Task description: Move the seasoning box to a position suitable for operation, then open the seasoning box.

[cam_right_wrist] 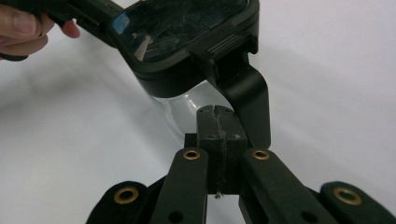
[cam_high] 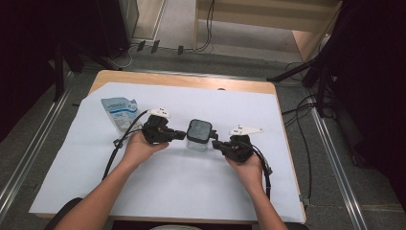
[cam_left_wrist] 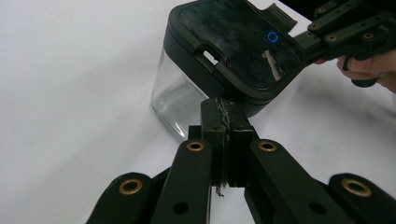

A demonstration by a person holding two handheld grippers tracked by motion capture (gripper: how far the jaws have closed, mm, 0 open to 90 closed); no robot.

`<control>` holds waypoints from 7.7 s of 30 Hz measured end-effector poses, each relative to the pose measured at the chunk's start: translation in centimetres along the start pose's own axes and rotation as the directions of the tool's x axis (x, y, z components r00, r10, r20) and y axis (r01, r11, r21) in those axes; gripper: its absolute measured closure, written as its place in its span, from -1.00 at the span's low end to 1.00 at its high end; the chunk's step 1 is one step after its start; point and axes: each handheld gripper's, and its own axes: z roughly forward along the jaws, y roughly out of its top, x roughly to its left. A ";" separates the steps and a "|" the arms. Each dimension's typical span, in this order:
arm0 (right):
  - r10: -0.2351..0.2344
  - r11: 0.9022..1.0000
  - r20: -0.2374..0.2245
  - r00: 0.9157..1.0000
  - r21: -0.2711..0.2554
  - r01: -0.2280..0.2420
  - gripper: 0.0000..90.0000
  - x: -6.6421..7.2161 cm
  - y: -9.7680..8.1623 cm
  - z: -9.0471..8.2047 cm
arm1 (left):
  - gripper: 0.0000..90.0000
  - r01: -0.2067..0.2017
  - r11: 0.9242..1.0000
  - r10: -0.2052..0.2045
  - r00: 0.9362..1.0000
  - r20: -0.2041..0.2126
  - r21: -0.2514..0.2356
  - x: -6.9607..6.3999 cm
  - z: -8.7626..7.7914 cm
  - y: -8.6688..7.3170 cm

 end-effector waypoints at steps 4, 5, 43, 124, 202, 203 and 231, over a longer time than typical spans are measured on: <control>0.011 1.000 0.007 1.000 -0.002 -0.011 1.00 -0.3 0.0 -0.2 | 1.00 -0.003 1.000 0.003 1.000 0.009 0.004 -0.3 0.2 0.0; 0.010 1.000 0.010 1.000 -0.005 -0.010 1.00 -0.5 0.1 -0.2 | 1.00 -0.003 1.000 0.003 1.000 0.009 0.004 -0.3 0.2 0.0; -0.017 1.000 0.005 1.000 0.013 0.017 0.60 -2.3 -0.4 -3.4 | 0.21 -0.099 0.993 0.100 0.995 0.004 -0.065 -0.7 -2.0 0.3; 0.048 0.999 0.022 0.999 0.022 -0.048 1.00 -3.4 1.3 -0.7 | -0.71 -0.256 0.966 0.249 0.960 0.125 0.041 0.8 4.2 2.5; 0.069 0.997 0.014 0.997 0.014 -0.070 1.00 -3.3 1.2 -0.7 | 0.98 -0.228 0.973 0.217 0.954 0.207 0.028 -2.5 2.2 8.6; 0.069 0.997 0.014 0.997 0.014 -0.070 1.00 -3.3 1.2 -0.7 | 0.98 -0.222 0.975 0.212 0.954 0.211 0.026 -2.5 2.3 8.6; 0.068 0.998 0.023 0.997 0.011 -0.068 1.00 -3.1 1.2 -0.6 | 0.98 -0.214 0.975 0.194 0.955 0.222 0.065 -3.6 5.0 9.9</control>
